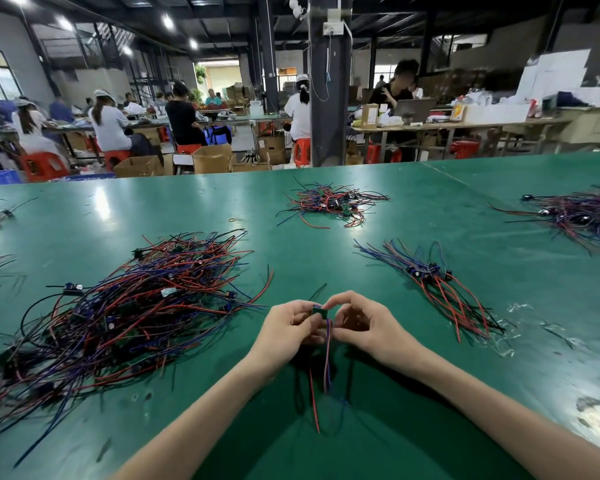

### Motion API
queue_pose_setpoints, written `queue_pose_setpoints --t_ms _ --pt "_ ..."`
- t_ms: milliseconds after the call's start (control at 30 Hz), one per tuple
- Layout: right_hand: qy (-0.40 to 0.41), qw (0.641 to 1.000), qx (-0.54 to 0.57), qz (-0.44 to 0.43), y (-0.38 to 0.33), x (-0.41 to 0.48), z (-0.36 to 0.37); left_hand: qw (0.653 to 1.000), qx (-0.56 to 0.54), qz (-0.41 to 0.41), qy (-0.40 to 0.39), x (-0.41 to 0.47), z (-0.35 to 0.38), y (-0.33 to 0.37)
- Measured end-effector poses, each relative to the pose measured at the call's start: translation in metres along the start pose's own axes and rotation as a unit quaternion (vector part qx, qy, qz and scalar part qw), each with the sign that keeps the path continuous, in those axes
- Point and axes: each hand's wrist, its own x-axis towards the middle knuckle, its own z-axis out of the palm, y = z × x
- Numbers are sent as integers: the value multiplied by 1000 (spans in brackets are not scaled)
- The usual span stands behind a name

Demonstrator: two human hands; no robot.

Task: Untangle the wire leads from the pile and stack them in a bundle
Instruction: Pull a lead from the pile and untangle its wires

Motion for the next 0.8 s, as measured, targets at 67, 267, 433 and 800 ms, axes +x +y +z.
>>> queue_pose_setpoints --t_ms 67,267,433,800 --pt "10 1000 4 0 -1 -1 1 984 167 62 28 1 -1 -2" --pt "82 991 110 7 -8 0 7 871 413 245 103 -4 1 -5" --pt "131 964 221 68 -10 1 1 906 348 227 85 -9 4 -1" --pt "128 856 469 175 -11 10 -6 969 187 161 17 -12 9 -1"
